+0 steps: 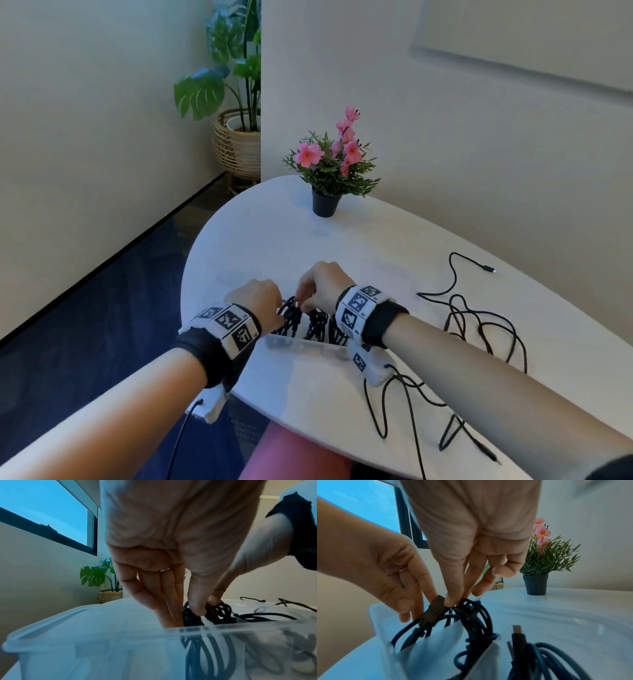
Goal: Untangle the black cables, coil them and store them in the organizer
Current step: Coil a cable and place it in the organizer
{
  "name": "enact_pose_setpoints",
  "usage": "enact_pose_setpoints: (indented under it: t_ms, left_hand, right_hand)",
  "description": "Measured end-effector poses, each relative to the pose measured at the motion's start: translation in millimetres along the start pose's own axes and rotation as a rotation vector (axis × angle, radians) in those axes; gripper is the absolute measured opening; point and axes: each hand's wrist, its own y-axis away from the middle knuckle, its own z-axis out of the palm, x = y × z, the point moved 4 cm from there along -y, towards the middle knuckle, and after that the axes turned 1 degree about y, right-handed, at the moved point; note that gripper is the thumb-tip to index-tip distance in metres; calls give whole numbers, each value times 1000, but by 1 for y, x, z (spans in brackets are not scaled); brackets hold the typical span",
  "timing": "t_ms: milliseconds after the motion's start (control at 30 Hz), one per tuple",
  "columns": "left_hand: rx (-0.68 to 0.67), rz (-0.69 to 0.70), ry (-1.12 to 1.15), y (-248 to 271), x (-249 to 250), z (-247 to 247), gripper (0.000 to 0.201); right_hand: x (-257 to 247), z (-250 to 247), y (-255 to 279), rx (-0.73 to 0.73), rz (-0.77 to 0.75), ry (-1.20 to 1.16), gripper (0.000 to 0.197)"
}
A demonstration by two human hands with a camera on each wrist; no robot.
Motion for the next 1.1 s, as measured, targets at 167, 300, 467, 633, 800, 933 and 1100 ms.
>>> enact_pose_setpoints:
  t_ms: [167, 300, 467, 633, 800, 933, 1100]
  left_hand:
    - [-30, -31, 52, 3, -6, 1, 31]
    - [49, -103, -61, 3, 3, -8, 49]
    - [37, -128, -12, -8, 8, -13, 48]
    - [25, -113, 47, -15, 12, -9, 53]
    - [25, -80, 84, -21, 15, -4, 49]
    - [23, -41, 111, -20, 10, -4, 38]
    - [46, -40, 184, -18, -5, -3, 21]
  right_hand:
    - [-12, 3, -9, 15, -4, 77, 16]
    - [-11, 15, -14, -31, 21, 134, 14]
    - [-7, 11, -18, -134, -2, 77, 16]
    - [3, -5, -22, -69, -6, -24, 16]
    - [2, -3, -21, -55, -14, -46, 18]
    - [0, -1, -26, -13, 7, -41, 16]
    - [-7, 2, -30, -53, 19, -8, 18]
